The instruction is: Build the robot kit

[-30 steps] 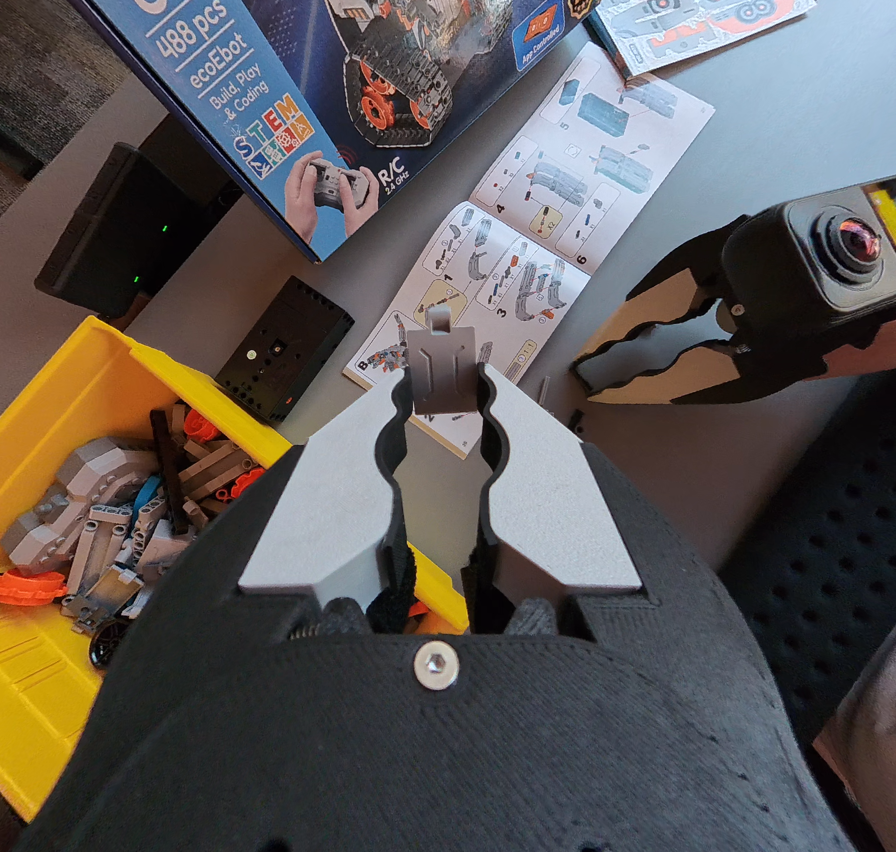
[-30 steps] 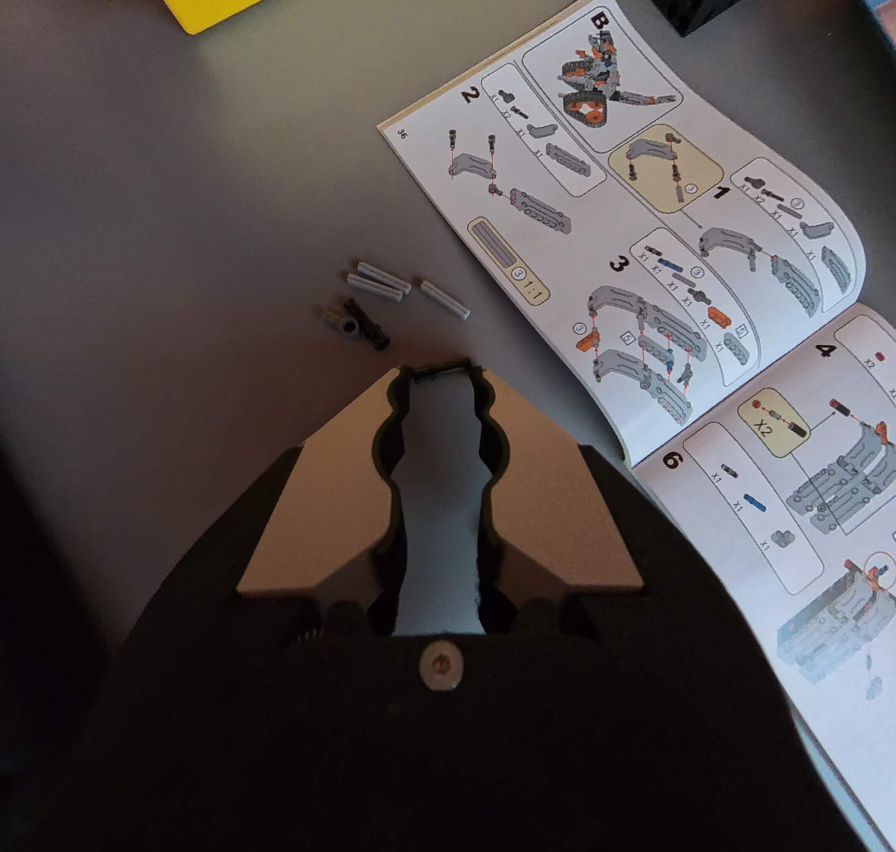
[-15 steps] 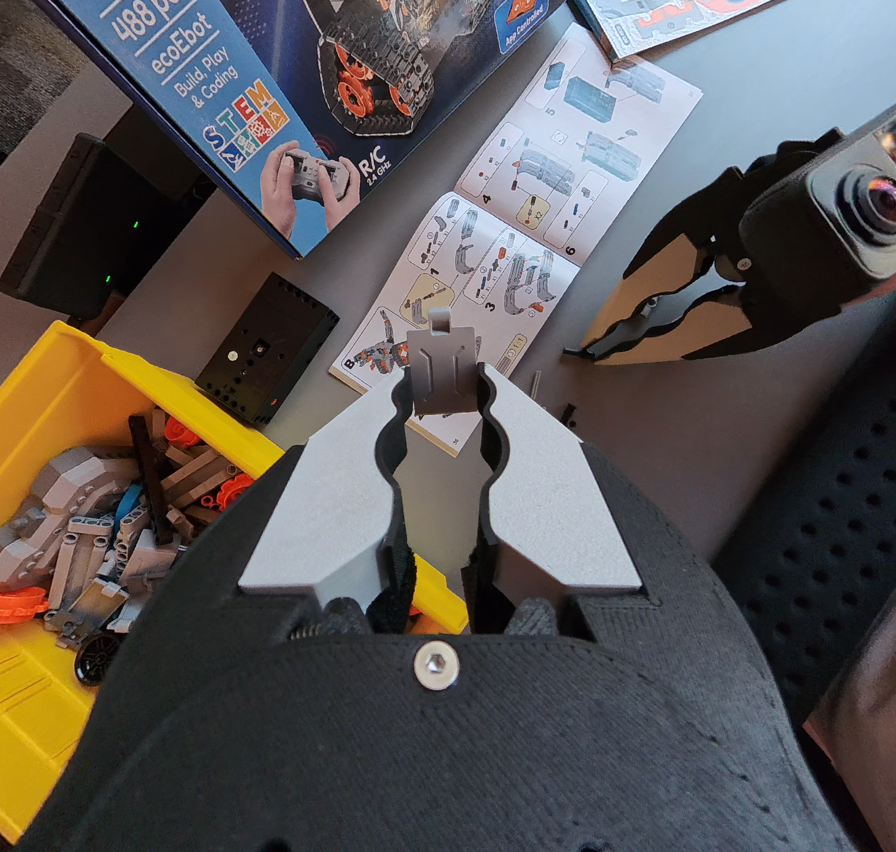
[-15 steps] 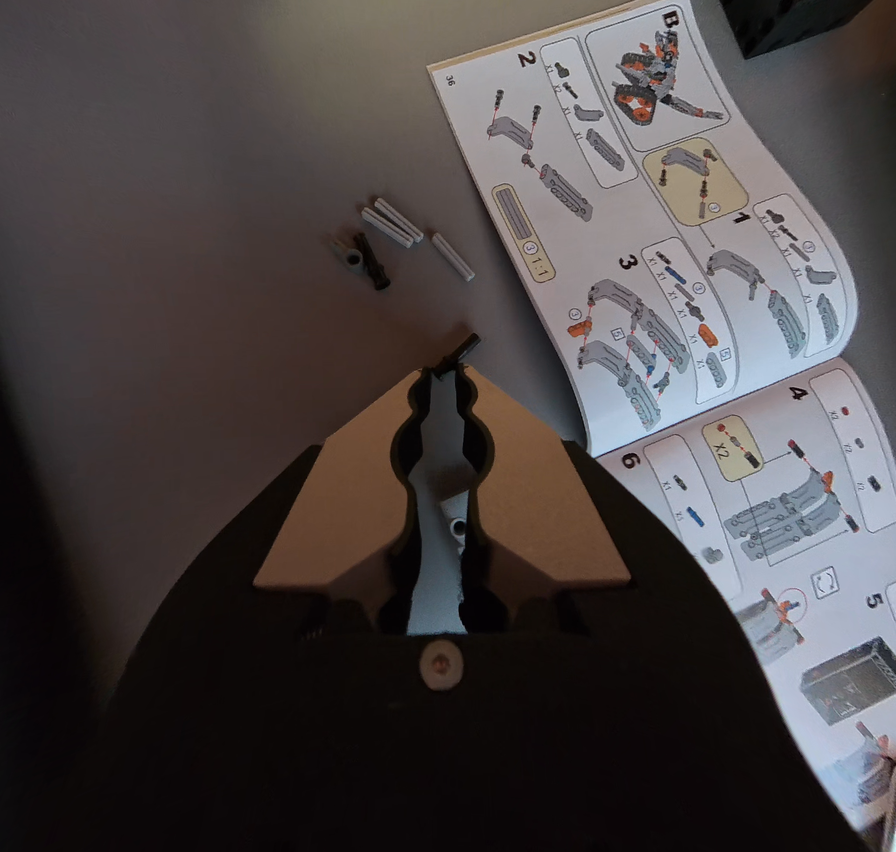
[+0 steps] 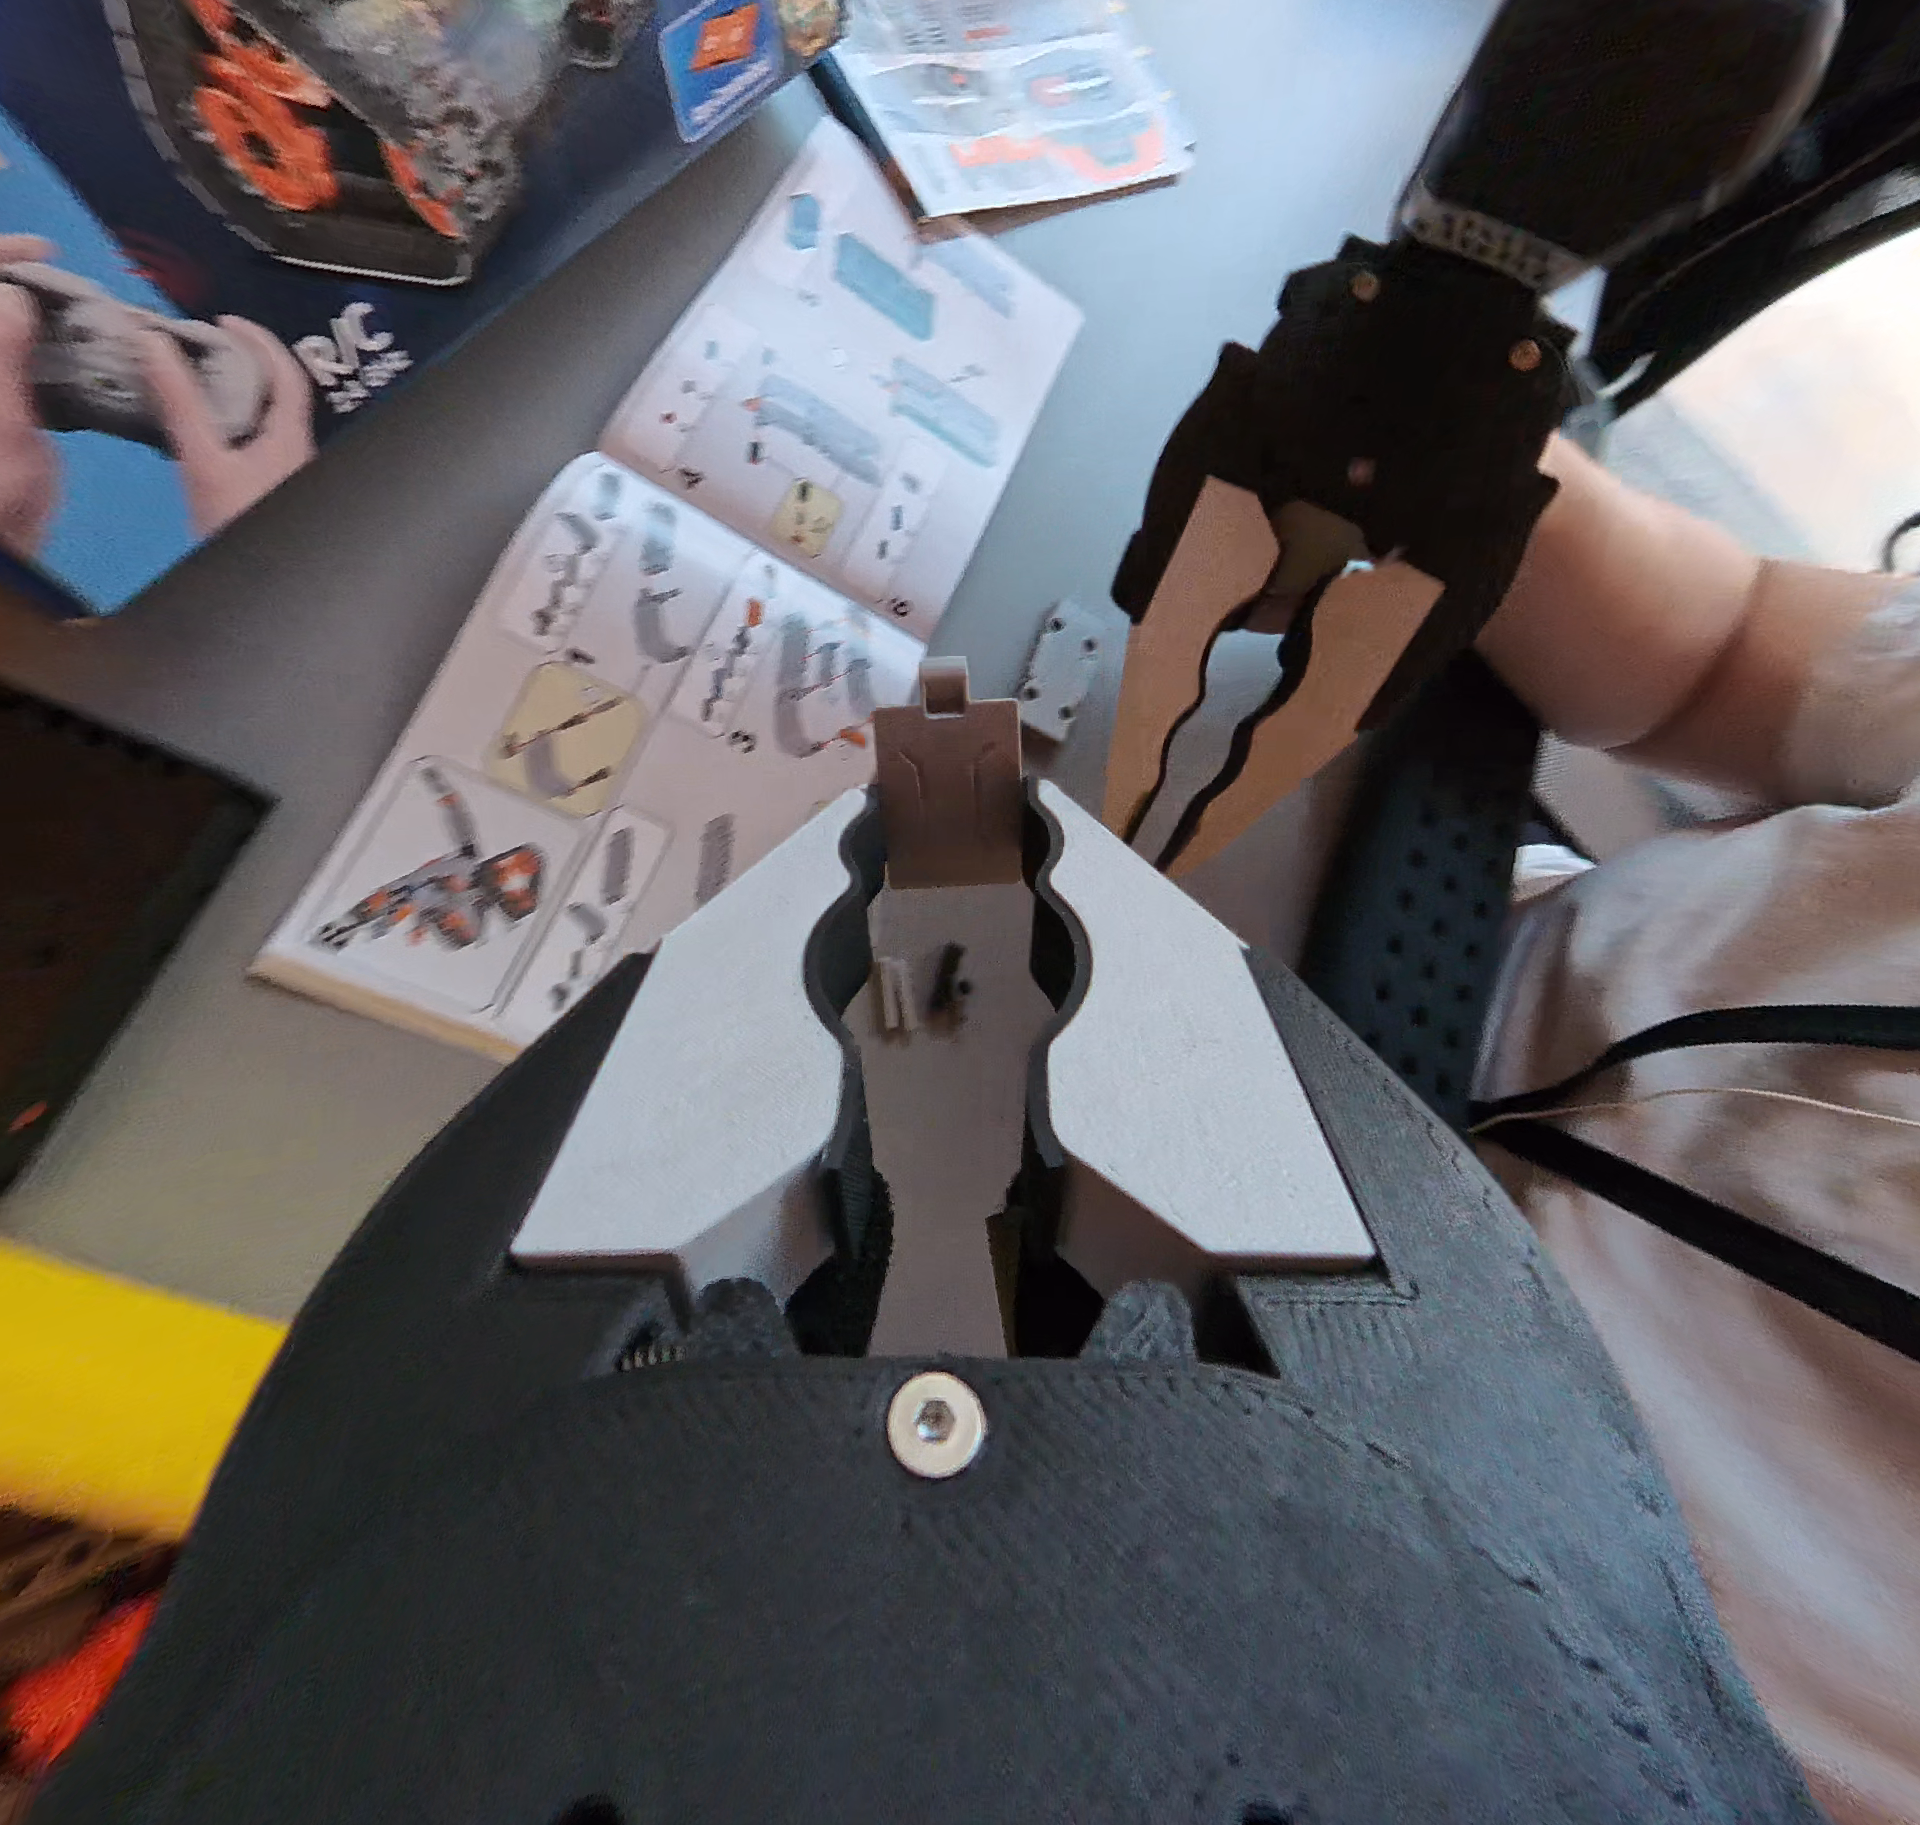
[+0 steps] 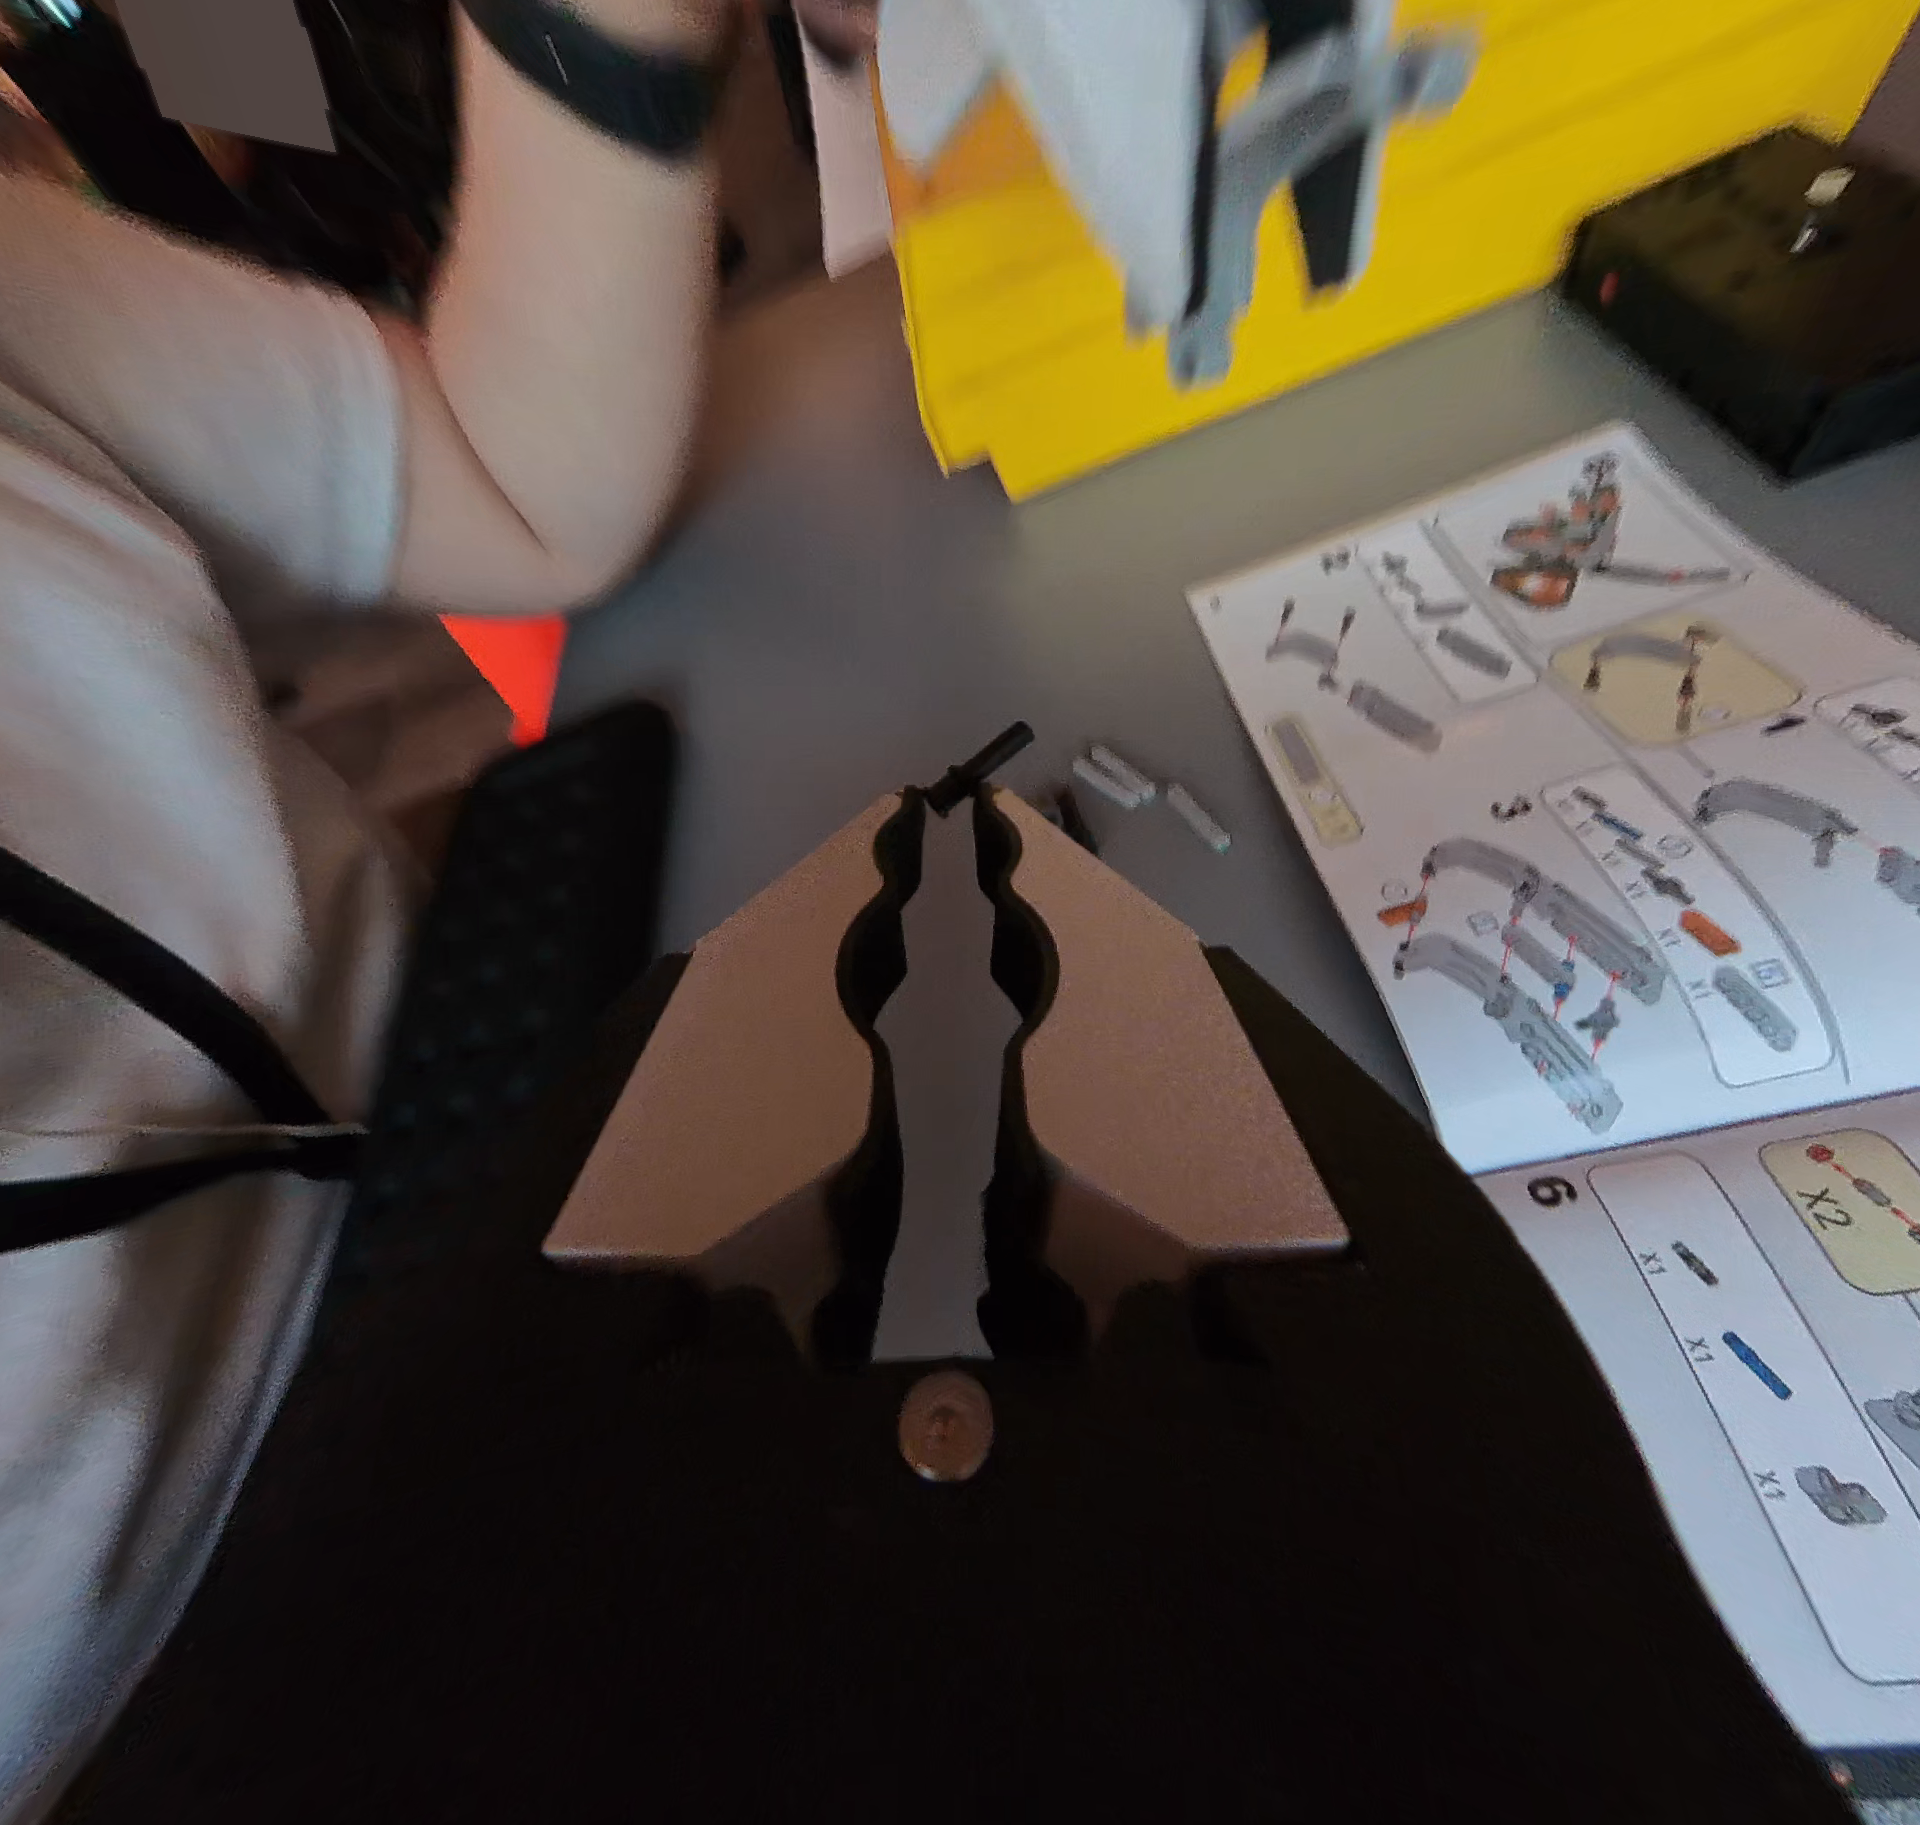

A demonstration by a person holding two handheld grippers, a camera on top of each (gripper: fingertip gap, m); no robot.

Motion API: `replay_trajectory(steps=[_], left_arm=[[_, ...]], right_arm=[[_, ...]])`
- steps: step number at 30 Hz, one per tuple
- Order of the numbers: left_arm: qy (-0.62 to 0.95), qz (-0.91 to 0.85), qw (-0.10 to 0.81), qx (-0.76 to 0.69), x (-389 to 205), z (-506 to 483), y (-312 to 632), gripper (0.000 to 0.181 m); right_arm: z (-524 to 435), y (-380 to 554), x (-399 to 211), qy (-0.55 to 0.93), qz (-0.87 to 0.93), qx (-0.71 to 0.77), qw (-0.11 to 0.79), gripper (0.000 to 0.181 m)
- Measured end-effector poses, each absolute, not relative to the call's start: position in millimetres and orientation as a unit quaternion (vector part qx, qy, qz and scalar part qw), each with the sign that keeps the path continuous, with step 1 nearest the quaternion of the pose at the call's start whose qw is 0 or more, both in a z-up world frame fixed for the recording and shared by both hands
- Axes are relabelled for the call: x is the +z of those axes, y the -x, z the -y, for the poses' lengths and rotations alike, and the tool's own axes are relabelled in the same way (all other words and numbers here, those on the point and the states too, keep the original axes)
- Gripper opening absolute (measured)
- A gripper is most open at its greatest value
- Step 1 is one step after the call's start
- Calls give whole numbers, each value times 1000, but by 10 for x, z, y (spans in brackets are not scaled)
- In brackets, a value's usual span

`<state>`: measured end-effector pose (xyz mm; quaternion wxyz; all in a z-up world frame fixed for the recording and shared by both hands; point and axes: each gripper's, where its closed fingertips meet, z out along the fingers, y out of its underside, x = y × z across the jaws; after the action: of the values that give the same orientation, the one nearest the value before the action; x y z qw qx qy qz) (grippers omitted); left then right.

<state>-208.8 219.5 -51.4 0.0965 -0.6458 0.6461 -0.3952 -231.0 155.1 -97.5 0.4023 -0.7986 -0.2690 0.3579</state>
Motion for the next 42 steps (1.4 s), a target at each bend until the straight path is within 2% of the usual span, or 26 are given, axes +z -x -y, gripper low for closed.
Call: replay_trajectory(steps=[5,12,26,35,42], left_arm=[[640,-633,44,-433,-595,-2016,1985,24],[630,-630,24,-453,-581,-1889,1946,25],[630,-629,14,-456,-617,-1834,1910,25],[632,-644,63,-427,-649,-1881,1844,24],[656,-622,44,-426,-756,-1914,1809,25]], right_arm=[[-1560,2145,-449,715,199,479,469,8],[-1639,2142,-558,711,168,510,454,8],[-1688,2131,-633,718,154,513,445,8],[-1752,2069,-646,722,103,528,435,7],[-1764,2043,-803,774,151,424,445,8]])
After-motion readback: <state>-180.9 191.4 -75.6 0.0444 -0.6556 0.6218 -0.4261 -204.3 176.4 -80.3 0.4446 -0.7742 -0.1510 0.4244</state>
